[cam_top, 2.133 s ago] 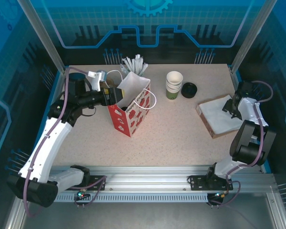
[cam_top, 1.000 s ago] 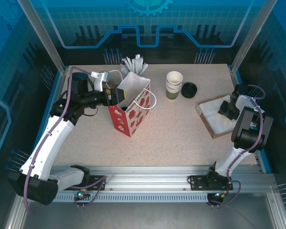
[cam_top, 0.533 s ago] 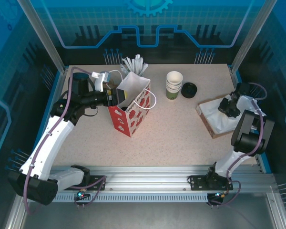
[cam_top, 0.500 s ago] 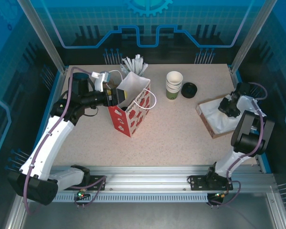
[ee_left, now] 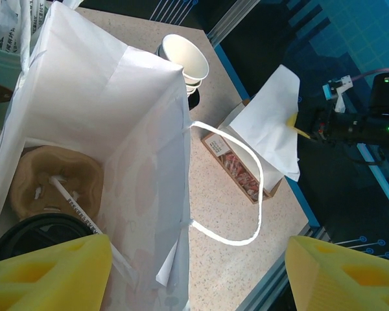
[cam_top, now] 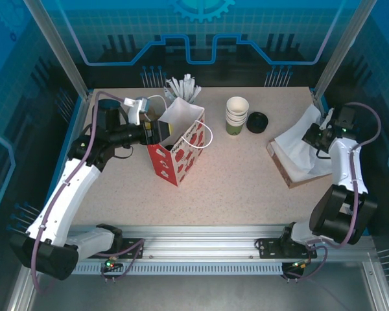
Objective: Pack the takeout coffee
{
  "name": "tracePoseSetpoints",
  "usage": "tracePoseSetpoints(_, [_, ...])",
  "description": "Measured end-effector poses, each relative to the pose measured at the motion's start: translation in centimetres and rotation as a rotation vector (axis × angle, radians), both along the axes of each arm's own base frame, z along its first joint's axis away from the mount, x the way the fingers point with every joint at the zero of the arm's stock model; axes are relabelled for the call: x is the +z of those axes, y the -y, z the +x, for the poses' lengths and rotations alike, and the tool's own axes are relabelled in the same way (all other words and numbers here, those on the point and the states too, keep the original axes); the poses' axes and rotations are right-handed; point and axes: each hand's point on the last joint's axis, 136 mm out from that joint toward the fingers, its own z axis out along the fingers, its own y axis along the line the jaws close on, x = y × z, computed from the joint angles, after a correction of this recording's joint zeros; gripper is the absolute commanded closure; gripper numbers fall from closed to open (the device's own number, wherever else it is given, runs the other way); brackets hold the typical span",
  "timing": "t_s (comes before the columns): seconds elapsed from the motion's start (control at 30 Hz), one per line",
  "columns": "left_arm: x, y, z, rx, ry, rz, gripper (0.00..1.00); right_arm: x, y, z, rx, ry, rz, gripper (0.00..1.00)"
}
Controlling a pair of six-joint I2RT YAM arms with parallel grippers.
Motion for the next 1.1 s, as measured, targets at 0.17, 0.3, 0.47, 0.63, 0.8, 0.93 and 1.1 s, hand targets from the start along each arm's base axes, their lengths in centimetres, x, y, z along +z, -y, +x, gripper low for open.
tracePoseSetpoints(0.17, [1.5, 0.3, -0.7, -0.012, 0.066, -0.02, 0.28, 1.7, -1.4, -0.6, 0.026, 0.046, 0.045, 0.95])
tracePoseSetpoints(0.3, [2.6, 1.1, -1.1, -0.039, 0.107, -0.035, 0.28, 2.1, -2.6, -0.6, 0.045, 0.063, 0.102, 0.94])
tracePoseSetpoints(0.47, [2.8, 1.4, -1.2, -0.048, 0.116, -0.039, 0.28, -0.2, -3.5, -1.0, 0.047, 0.012, 0.158, 0.86])
tracePoseSetpoints(0.63, [2.8, 1.6, -1.4, -0.054, 0.115, -0.039, 0.28, -5.2, -3.1, -2.5, 0.011, -0.136, 0.143, 0.57])
tracePoseSetpoints(0.8, [2.7, 1.6, -1.3, -0.051, 0.115, -0.038, 0.28, -6.1, -3.7, -3.3, 0.045, -0.213, -0.008, 0.38])
tracePoseSetpoints(0.93, [2.6, 1.5, -1.3, -0.044, 0.111, -0.033, 0.28, -5.4, -6.1, -3.5, 0.137, -0.236, -0.155, 0.33])
tracePoseSetpoints(1.1, [2.3, 1.4, -1.2, -0.037, 0.105, -0.028, 0.28, -4.5, -9.5, -3.8, 0.259, -0.257, -0.301, 0.33])
